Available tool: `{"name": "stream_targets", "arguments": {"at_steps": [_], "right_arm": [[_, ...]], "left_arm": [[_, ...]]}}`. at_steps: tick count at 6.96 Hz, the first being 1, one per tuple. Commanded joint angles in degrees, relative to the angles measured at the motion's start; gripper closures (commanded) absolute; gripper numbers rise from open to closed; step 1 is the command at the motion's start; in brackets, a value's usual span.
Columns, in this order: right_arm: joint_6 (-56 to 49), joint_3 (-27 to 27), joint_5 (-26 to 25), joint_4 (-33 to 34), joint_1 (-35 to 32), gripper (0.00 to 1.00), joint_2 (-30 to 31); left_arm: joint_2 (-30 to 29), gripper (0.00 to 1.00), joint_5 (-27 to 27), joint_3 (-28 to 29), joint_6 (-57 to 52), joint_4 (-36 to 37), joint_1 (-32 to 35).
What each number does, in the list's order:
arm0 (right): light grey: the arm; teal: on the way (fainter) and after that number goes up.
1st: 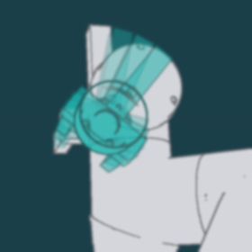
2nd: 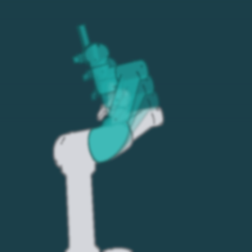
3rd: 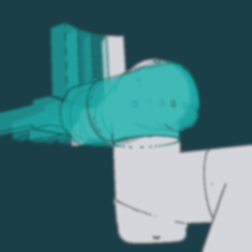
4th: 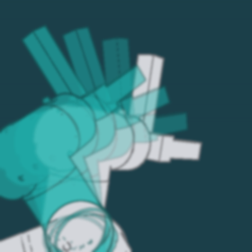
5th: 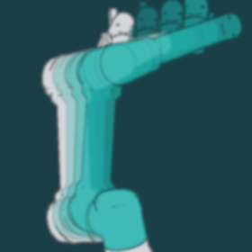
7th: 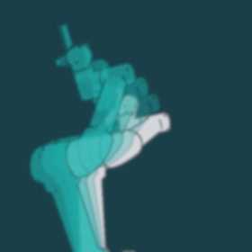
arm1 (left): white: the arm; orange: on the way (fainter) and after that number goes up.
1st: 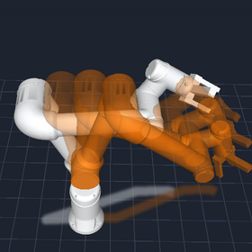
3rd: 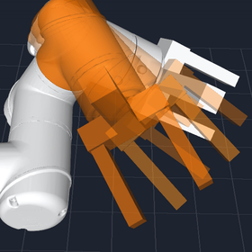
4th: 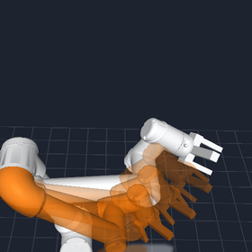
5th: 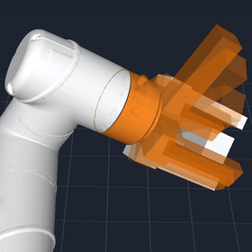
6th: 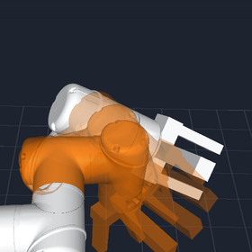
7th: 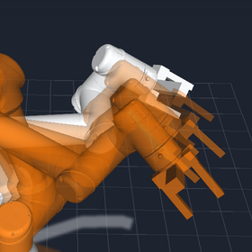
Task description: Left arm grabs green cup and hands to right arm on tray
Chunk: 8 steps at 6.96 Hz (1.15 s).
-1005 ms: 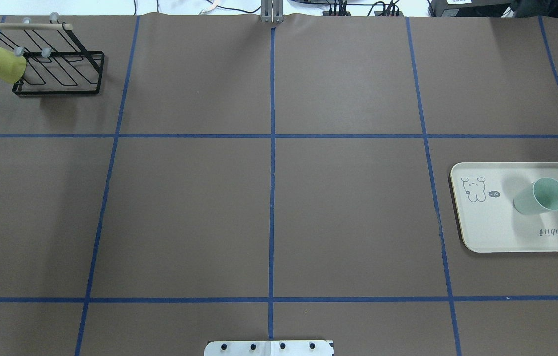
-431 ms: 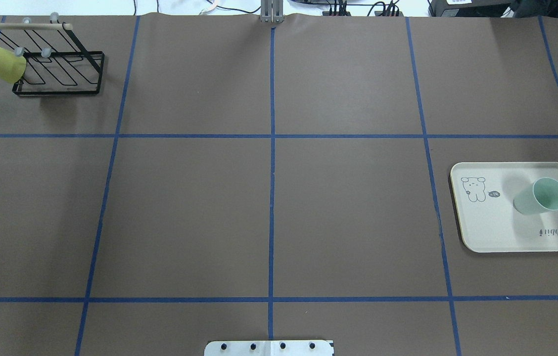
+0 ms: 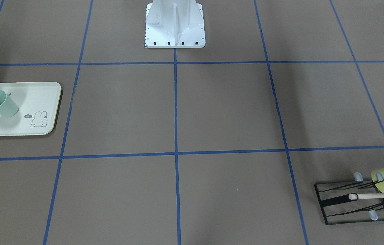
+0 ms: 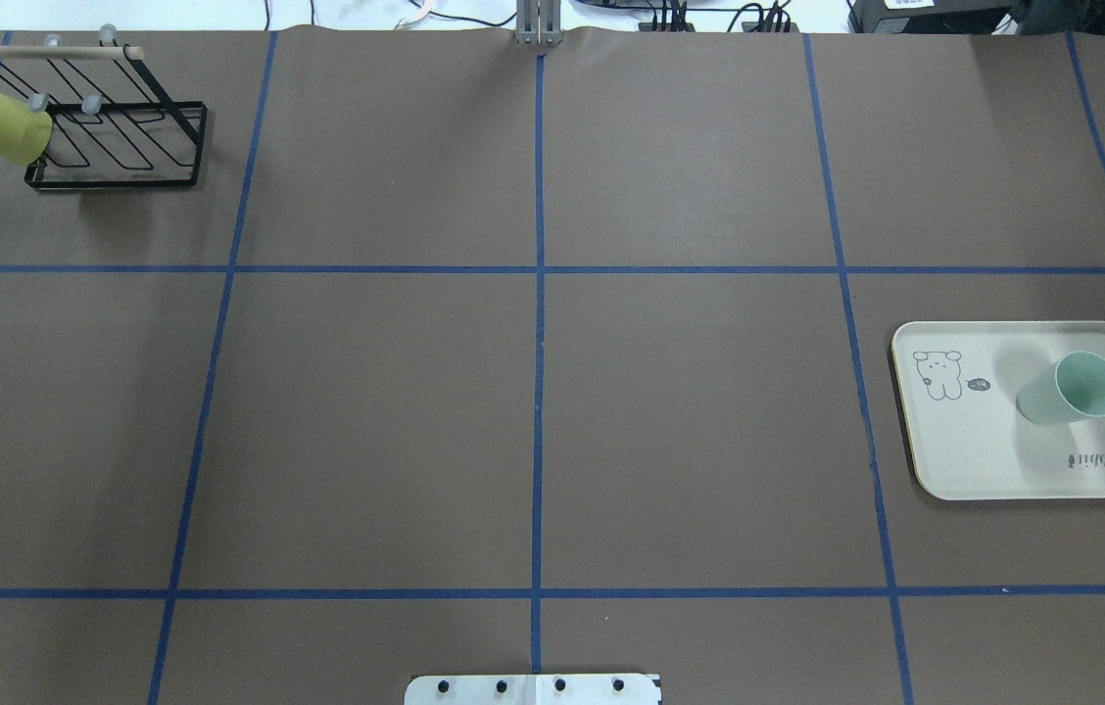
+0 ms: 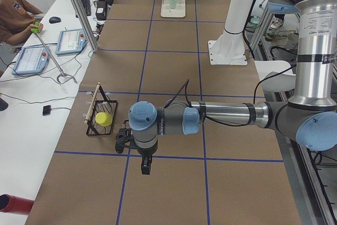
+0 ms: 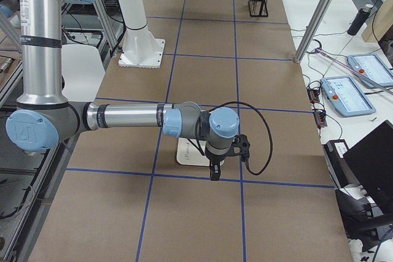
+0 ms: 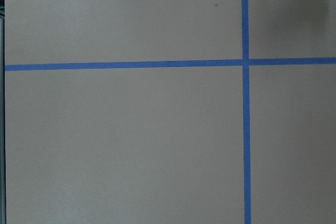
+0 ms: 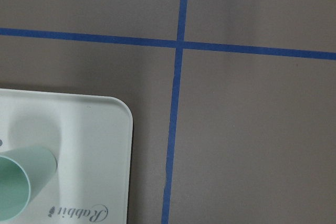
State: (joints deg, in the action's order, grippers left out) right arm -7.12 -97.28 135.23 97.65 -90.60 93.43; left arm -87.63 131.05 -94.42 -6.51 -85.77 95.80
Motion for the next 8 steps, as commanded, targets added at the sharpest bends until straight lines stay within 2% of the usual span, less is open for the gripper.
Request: {"name": "stream_targets", "arguments": {"at_steps": [1, 5, 8], "right_arm": [[0.0, 0.07, 0.04, 0.0, 0.07, 0.0, 0.0], [0.0, 0.07, 0.04, 0.0, 0.16, 0.0, 0.0], [0.0, 0.07, 0.04, 0.0, 0.25, 0.0, -0.09]], "left_arm": [[0.0, 0.0, 0.0, 0.02, 0.0, -0.01, 0.0], [-0.08, 0.0, 0.0, 0.02, 0.61, -0.27, -3.51], [-0.08, 0.0, -0.09, 0.11, 0.53, -0.36, -3.78]]}}
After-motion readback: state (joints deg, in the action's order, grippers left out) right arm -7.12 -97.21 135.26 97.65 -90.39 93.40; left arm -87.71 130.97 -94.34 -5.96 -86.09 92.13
